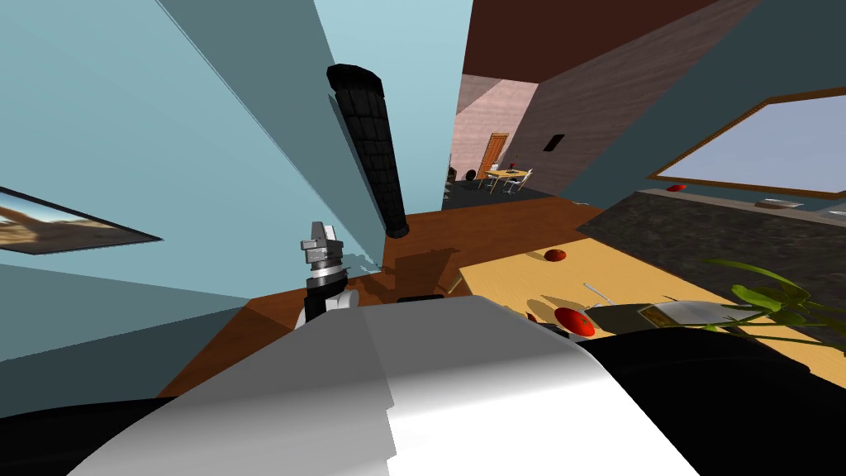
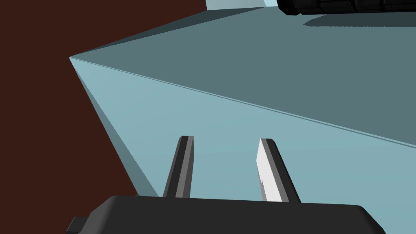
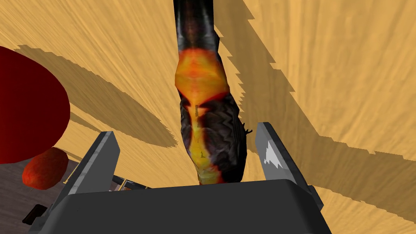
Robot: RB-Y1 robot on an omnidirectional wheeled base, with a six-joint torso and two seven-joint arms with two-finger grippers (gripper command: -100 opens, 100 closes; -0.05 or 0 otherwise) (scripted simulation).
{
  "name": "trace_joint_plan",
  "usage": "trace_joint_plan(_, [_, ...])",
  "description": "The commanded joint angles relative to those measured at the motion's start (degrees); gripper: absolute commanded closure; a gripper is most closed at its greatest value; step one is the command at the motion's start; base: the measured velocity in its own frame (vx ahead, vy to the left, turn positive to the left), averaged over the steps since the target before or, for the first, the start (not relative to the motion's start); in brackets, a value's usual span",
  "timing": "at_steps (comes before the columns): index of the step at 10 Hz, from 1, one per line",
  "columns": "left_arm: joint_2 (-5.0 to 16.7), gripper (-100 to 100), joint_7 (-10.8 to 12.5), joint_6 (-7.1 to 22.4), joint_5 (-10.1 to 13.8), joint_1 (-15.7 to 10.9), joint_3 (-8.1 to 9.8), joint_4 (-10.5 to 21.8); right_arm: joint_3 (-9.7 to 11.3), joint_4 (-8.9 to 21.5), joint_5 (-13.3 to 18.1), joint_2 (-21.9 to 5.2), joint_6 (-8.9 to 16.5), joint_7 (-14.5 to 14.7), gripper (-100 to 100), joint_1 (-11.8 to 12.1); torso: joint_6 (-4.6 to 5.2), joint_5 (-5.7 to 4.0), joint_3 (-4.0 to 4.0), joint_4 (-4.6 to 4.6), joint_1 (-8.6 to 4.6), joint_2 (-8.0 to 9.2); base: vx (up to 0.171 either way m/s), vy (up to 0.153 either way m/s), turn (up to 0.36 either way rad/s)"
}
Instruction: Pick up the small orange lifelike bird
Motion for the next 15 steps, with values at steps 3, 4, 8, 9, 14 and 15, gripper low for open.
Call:
trace_joint_plan(3, [0.00, 0, 0.00, 0.00, 0.00, 0.00, 0.00, 0.00, 0.16, 2.41, -4.54, 0.37, -1.13, 5.49, -100, -1.81, 0.00, 0.00, 0.01, 0.00, 0.01, 0.01, -0.010, 0.006, -0.004])
trace_joint_plan(4, [0.00, 0, 0.00, 0.00, 0.00, 0.00, 0.00, 0.00, 0.26, 4.75, -7.01, 0.76, -2.26, 7.57, -100, -3.55, 0.00, 0.00, 0.00, 0.00, 0.00, 0.00, -0.010, 0.003, -0.009])
trace_joint_plan(8, [0.00, 0, 0.00, 0.00, 0.00, 0.00, 0.00, 0.00, 0.36, 4.35, -8.46, 0.67, -2.03, 9.37, 100, -3.36, 0.00, 0.00, -0.01, 0.00, 0.00, -0.01, -0.005, 0.003, 0.000])
trace_joint_plan(9, [0.00, 0, 0.00, 0.00, 0.00, 0.00, 0.00, 0.00, 0.42, 4.28, -8.45, 0.79, -2.09, 9.34, 100, -3.37, 0.02, 0.07, -0.01, -0.01, -0.03, -0.02, 0.000, 0.000, 0.000])
trace_joint_plan(14, [0.00, 0, 0.00, 0.00, 0.00, 0.00, 0.00, 0.00, 0.16, 2.41, -5.58, 0.37, -1.13, 6.50, 100, -1.81, 0.01, 0.00, -0.01, 0.00, -0.02, -0.02, 0.003, -0.001, 0.002])
trace_joint_plan(15, [0.00, 0, 0.00, 0.00, 0.00, 0.00, 0.00, 0.00, 0.16, 2.41, -4.54, 0.37, -1.13, 5.49, 100, -1.81, 0.03, 0.00, -0.03, -0.02, -0.03, -0.04, 0.015, -0.008, -0.002])
